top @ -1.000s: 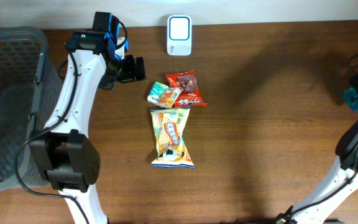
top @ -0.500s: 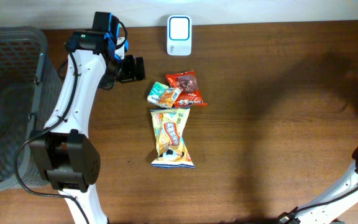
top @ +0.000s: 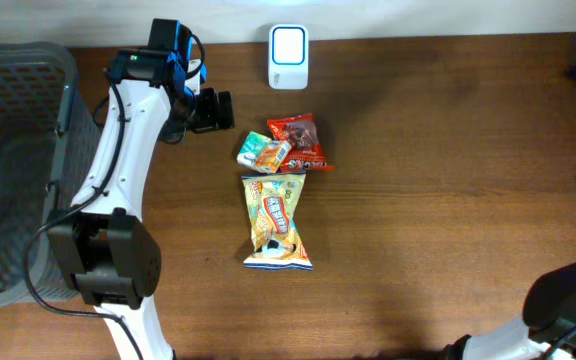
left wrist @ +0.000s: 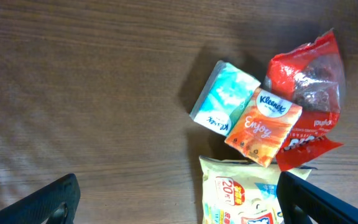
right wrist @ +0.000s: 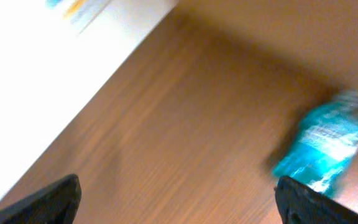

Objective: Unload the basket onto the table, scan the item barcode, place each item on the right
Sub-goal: 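Carry the bottle to the right table edge and release it, then return the right gripper to the pile and grasp the red snack bag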

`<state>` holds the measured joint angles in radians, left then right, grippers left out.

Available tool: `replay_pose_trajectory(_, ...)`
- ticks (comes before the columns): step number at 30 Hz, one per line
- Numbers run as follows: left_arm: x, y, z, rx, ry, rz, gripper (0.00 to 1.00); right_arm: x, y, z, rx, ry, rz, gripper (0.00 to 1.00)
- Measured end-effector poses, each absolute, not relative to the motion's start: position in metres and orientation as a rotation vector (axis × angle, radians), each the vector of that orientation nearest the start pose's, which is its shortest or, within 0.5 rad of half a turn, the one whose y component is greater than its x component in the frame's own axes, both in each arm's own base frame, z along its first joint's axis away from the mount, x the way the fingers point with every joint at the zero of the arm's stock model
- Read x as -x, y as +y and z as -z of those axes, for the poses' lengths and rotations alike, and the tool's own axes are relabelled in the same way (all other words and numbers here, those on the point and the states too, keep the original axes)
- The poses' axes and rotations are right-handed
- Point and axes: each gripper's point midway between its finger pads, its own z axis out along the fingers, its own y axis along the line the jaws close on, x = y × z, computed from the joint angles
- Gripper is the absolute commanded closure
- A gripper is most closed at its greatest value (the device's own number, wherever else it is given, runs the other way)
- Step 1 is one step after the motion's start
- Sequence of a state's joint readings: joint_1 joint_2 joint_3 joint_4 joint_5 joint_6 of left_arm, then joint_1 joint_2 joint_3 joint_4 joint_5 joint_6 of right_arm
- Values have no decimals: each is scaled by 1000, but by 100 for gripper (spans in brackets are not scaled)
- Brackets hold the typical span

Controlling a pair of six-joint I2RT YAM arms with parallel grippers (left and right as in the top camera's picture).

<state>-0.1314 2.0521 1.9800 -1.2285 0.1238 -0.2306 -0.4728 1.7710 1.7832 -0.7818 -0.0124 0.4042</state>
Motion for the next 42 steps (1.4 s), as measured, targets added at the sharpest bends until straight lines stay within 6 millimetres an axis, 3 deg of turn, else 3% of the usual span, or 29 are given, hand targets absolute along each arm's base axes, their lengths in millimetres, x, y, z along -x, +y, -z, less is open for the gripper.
replay_pose_trajectory(1,-449,-81,-154,119,2886,247,1,-457,-159,-253,-862,2241,-157,1)
replay_pose_trajectory(4,-449,-81,-154,119,2887,247,1,-473,-43,-225,-587,2445,-377,1)
replay_pose_trajectory(6,-449,-81,-154,119,2886,247,1,-479,19,-203,-411,2542,-446,1)
replay_pose_trajectory(8,-449,-81,-154,119,2886,247,1,-476,94,-161,-213,2676,-516,1)
replay_pose_trajectory(9,-449,-81,-154,119,2886,247,1,-474,106,-151,-179,2702,-523,0)
replay_pose_trajectory(11,-449,-81,-154,119,2886,247,1,-466,144,-114,-80,2799,-534,9)
replay_pose_trajectory(14,-449,-81,-154,119,2886,247,1,-458,177,-72,12,2881,-538,21)
replay_pose_trajectory(16,-449,-81,-154,119,2886,247,1,-460,194,-57,109,2867,-543,26)
replay_pose_trajectory(22,-449,-81,-154,119,2886,247,1,-463,229,-58,338,2776,-550,47)
replay_pose_trajectory(26,-449,-81,-154,119,2886,247,1,-467,225,-53,333,2774,-500,48)
replay_pose_trajectory(28,-449,-81,-154,119,2886,247,1,-468,225,-36,330,2798,-486,48)
replay_pose_trajectory(30,-449,-81,-154,119,2886,247,1,-466,225,-18,330,2831,-477,59)
replay_pose_trajectory(32,-449,-81,-154,119,2886,247,1,-465,229,-18,342,2827,-480,75)
replay_pose_trajectory(35,-449,-81,-154,119,2886,247,1,-465,231,-20,341,2823,-489,87)
replay_pose_trajectory(39,-449,-81,-154,119,2886,247,1,-459,225,-27,320,2875,-485,96)
replay_pose_trajectory(42,-449,-81,-154,119,2886,247,1,-455,204,-37,237,2947,-526,96)
